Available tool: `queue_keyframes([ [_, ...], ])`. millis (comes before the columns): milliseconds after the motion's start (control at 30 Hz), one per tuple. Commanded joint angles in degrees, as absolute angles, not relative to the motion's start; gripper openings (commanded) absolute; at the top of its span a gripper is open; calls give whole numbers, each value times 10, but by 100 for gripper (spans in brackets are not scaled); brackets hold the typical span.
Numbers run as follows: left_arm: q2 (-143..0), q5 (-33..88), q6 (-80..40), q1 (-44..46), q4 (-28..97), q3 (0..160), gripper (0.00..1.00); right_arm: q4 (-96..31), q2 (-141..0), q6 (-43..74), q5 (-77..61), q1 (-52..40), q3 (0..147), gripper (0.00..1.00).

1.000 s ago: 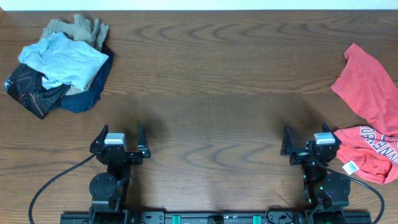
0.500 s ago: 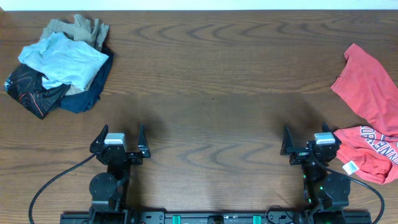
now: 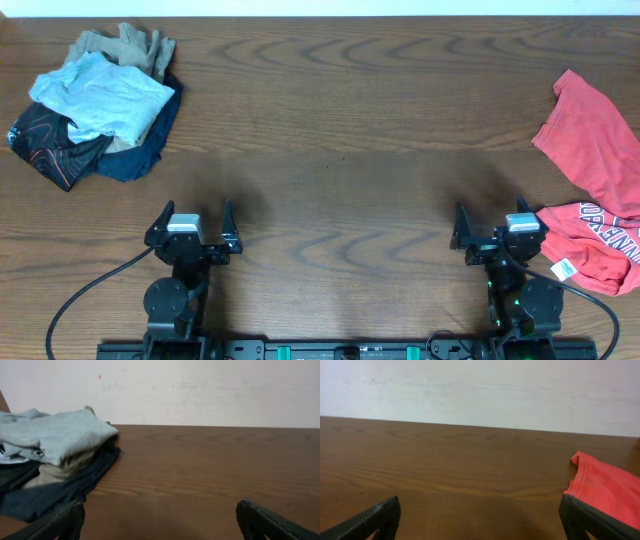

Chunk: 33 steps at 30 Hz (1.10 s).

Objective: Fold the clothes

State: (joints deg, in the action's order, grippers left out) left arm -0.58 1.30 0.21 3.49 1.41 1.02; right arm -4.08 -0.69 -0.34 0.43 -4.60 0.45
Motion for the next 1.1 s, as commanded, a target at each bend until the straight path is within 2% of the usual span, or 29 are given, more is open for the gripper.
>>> queue_keyframes([
  [0,-2,8,-43,37,35,3,98,-43,-8,41,0,-42,3,99],
  [233,-30,11,-52,37,56,45,98,-43,-45,51,0,-42,14,99],
  [467,-173,10,-52,37,90,141,98,-66,-140,51,11,-41,84,99],
  [767,-468,12,-50,37,152,318,98,-243,-352,51,15,-41,272,99],
  [1067,-682,40,-50,37,372,530,98,-430,-587,99,12,3,463,99],
])
